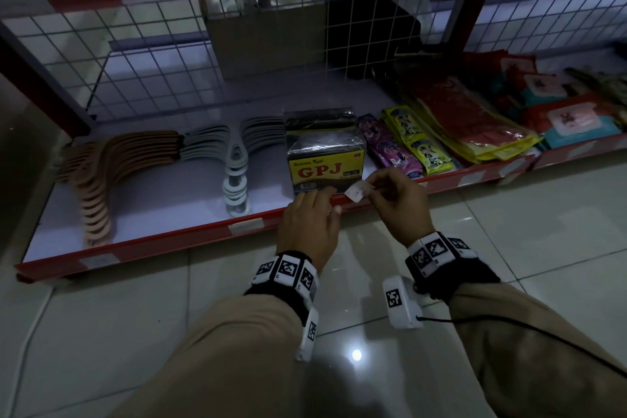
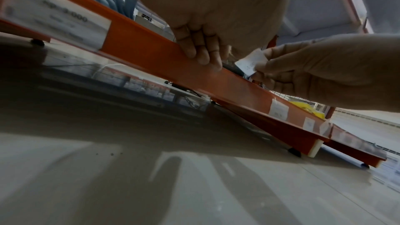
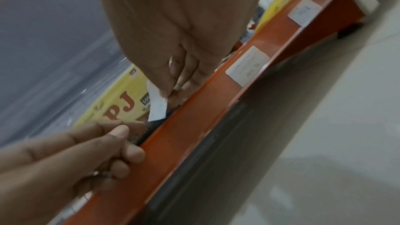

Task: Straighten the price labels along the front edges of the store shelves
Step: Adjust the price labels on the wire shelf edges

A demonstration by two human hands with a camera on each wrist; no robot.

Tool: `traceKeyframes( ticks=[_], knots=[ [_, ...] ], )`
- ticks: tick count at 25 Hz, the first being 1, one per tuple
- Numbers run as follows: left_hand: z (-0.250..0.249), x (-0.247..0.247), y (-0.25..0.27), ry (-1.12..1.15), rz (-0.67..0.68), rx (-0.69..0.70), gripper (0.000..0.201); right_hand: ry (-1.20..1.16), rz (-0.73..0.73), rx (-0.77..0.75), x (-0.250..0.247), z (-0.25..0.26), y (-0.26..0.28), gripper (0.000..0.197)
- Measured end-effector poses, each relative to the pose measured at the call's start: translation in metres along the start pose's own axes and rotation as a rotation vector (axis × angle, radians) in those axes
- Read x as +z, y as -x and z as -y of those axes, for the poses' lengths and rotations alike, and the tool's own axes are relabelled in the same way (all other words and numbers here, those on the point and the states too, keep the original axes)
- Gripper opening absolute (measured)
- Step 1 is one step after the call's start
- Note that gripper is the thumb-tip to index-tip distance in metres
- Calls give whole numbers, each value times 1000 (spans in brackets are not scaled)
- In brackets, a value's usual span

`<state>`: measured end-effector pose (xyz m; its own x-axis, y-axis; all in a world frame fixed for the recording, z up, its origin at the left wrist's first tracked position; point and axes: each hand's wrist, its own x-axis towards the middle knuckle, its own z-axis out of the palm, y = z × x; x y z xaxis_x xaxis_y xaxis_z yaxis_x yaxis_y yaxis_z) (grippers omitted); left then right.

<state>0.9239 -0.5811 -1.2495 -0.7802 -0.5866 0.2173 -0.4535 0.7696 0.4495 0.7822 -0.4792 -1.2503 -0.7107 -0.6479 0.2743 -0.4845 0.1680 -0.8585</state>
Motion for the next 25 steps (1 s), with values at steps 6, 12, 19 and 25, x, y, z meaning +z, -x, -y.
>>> traceKeyframes(
  ticks=[6,12,19,25],
  knots=[
    [-1,-4,-6,31,10,-48,29,-235,175,78,6,7,3,21],
    [0,-6,-7,-36,47,0,19,136,154,-125,2,6,0,11],
    [4,-11,-2,-122,30,-33,15,148,102,-121,5,5,-1,5],
    [11,-12,-3,-122,98,-8,37,305,172,-179,10,2,-2,10]
  ],
)
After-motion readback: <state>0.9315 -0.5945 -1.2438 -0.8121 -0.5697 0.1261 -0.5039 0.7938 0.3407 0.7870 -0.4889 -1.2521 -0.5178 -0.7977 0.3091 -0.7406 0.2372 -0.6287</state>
